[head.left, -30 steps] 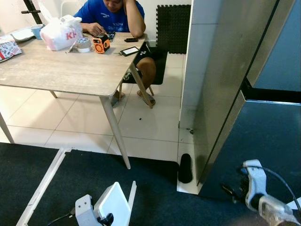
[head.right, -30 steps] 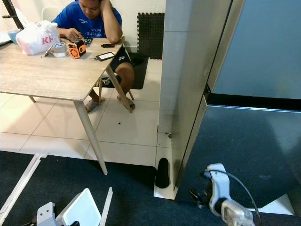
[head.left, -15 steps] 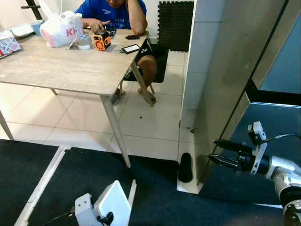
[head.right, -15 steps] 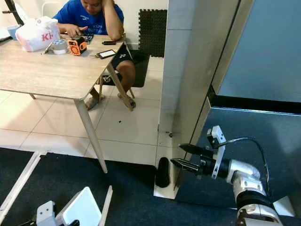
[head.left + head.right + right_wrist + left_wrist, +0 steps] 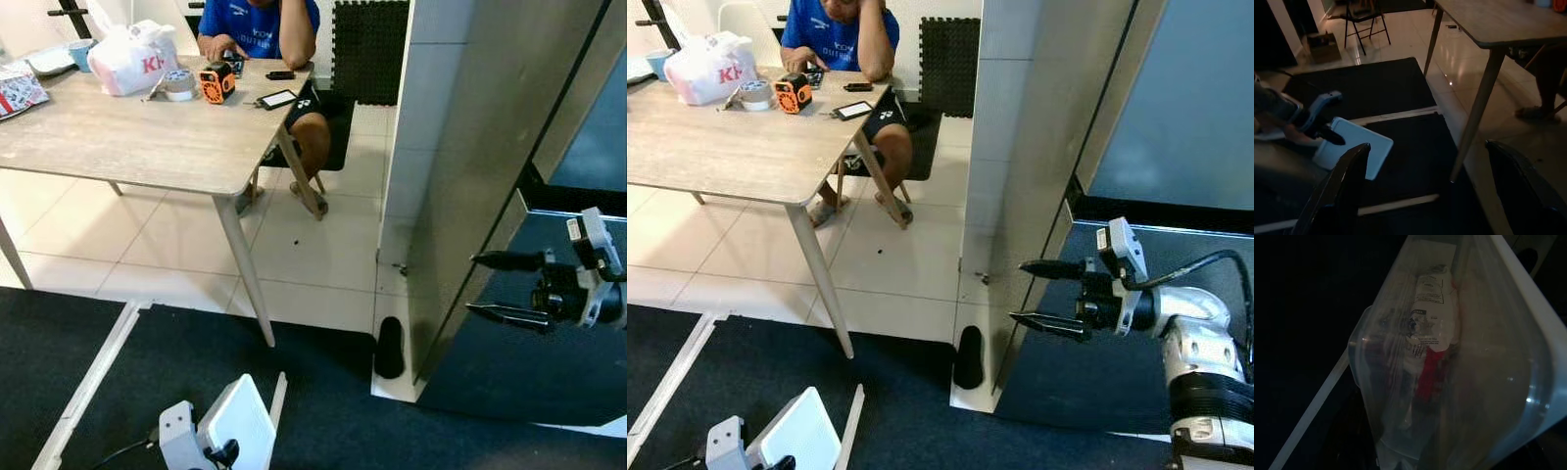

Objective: Restocking fridge

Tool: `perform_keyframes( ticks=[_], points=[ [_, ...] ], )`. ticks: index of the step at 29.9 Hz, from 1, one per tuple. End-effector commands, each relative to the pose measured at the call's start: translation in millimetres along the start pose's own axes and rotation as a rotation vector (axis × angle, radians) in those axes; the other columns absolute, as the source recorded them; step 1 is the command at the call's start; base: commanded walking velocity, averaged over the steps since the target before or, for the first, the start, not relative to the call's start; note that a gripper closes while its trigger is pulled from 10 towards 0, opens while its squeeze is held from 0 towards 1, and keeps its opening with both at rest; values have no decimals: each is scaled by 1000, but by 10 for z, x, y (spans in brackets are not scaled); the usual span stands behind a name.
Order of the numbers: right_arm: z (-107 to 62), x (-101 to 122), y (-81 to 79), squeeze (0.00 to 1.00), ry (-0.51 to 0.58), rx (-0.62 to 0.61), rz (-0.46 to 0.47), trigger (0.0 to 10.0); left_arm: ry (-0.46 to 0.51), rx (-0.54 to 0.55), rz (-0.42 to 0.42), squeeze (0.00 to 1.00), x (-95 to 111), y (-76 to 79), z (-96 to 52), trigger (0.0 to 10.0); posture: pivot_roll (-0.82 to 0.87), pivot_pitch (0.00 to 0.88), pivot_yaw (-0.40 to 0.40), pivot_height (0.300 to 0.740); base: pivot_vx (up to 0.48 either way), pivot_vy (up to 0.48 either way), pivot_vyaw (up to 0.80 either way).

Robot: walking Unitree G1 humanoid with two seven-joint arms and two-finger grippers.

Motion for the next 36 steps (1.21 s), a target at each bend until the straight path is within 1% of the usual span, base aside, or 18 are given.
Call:
perform_keyframes(
  ticks=[1,4,7,11,14,15,16,20,21,23,24,25,26,27,29,32,34,36],
  points=[
    [-52,57,21,0,-65,-24,-62,10000,-38,-35,-14,0,-116,66,-4,10000,-85,0,14,740,0,0,0],
    [-88,76,60,0,-97,-52,-89,10000,-39,-36,-15,0,-119,69,-4,10000,-85,0,14,740,0,0,0],
    [-251,179,161,0,-182,-136,-160,10000,-40,-40,-20,0,-129,78,-4,10000,-82,0,11,740,0,0,0],
    [-217,143,116,0,-221,-114,-165,10000,-40,-41,-20,0,-127,79,-4,10000,-85,0,13,740,0,0,0],
    [-103,-70,39,0,-287,-66,-130,10000,-40,-42,-21,0,-125,83,-2,10000,-88,0,12,740,0,0,0],
    [1,-348,-14,0,-334,-39,-64,10000,-39,-44,-23,0,-124,96,2,10000,-88,0,12,740,0,0,0],
    [1,-348,-14,0,-334,-39,-64,10000,-39,-44,-23,0,-124,96,2,10000,-88,0,12,740,0,0,0],
    [132,-846,-92,0,-437,-26,36,10000,-40,-49,-24,0,-127,116,7,10000,-85,0,16,740,0,0,0],
    [132,-846,-92,0,-437,-26,36,10000,-40,-49,-24,0,-127,116,7,10000,-85,0,16,740,0,0,0],
    [151,-1203,-57,0,-514,-102,99,10000,-40,-47,-24,0,-125,113,7,10000,-85,0,16,740,0,0,0],
    [151,-1203,-57,0,-514,-102,99,10000,-40,-47,-24,0,-125,113,7,10000,-85,0,16,740,0,0,0],
    [139,-1393,-25,0,-564,-166,116,10000,-40,-45,-23,0,-125,107,6,10000,-81,0,18,740,0,0,0],
    [95,-1653,37,0,-636,-295,144,10000,-41,-39,-19,0,-127,97,4,10000,-82,0,19,740,0,0,0],
    [95,-1653,37,0,-636,-295,144,10000,-41,-39,-19,0,-127,97,4,10000,-82,0,19,740,0,0,0],
    [3,-1877,91,0,-715,-436,159,10000,-42,-36,-17,0,-125,89,3,10000,-82,0,19,740,0,0,0],
    [-56,-2028,86,0,-760,-519,181,10000,-42,-34,-16,0,-123,84,3,10000,-82,0,19,740,0,0,0],
    [-112,-2320,-36,0,-819,-624,259,10000,-40,-32,-12,0,-115,67,-1,10000,-80,0,31,740,0,0,0],
    [-119,-2384,-72,0,-829,-646,275,10000,-40,-31,-11,0,-114,64,-2,10000,-78,0,31,740,0,0,0]
  ],
)
Point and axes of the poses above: a point about 5 cm out from each wrist's last joint towards the gripper, its own z axis pointing out of the wrist towards the gripper, its own x axis along the axis of the wrist's last joint, y = z × x, the point moved 6 cm from there along z, pointing out of the wrist towards the gripper, and after that the axes turned 3 degrees about z, right-handed, at the moved point
